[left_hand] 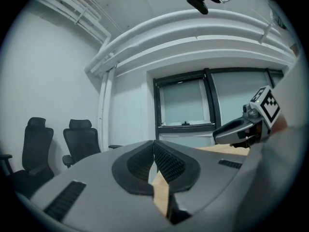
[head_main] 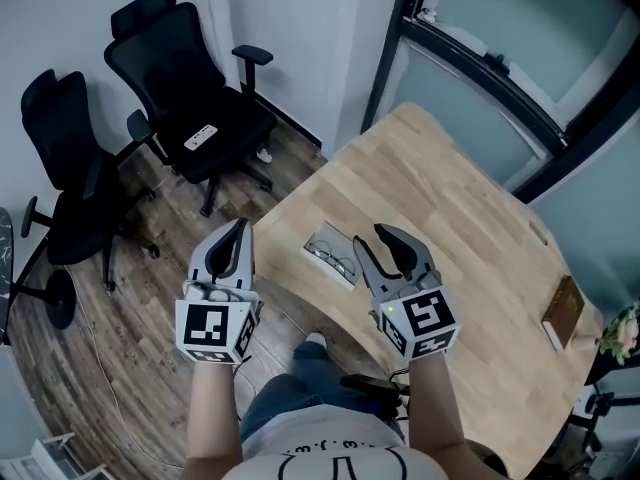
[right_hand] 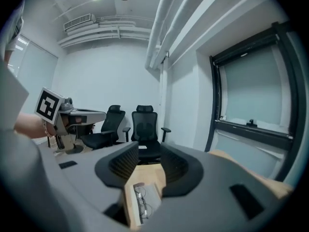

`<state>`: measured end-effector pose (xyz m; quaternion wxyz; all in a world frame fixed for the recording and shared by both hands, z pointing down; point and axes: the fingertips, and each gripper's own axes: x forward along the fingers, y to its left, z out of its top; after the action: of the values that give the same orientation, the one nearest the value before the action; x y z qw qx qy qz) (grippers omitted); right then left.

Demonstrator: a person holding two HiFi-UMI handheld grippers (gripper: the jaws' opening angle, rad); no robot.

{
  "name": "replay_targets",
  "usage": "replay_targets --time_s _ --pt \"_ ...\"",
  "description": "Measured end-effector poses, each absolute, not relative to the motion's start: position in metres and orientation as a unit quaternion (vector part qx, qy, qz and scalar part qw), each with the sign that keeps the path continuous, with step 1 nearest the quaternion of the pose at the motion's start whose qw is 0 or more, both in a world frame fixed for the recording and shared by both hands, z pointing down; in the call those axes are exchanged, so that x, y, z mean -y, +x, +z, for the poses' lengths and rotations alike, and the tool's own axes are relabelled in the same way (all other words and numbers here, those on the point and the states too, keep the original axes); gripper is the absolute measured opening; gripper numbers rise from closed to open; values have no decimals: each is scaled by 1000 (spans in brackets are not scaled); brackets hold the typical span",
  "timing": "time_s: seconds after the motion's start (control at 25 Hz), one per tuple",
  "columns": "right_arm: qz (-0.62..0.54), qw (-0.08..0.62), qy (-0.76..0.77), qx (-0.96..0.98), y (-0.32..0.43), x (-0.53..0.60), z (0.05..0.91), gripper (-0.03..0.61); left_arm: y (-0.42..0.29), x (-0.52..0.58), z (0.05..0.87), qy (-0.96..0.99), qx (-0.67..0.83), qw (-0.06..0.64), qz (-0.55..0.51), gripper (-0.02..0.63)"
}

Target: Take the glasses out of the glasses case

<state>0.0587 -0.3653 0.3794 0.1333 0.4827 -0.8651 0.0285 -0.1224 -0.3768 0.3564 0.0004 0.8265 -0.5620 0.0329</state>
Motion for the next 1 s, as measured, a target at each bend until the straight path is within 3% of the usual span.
replay_targets --time_s 0.16,0.56,1.0 --pt "44 152 483 861 62 383 397 119 -120 396 370 828 559 13 44 17" --pt "108 333 391 851 30 393 513 104 -129 421 408 835 545 46 70 17" --pt "144 467 298 820 18 394 604 83 -154 436 449 827 550 84 87 17"
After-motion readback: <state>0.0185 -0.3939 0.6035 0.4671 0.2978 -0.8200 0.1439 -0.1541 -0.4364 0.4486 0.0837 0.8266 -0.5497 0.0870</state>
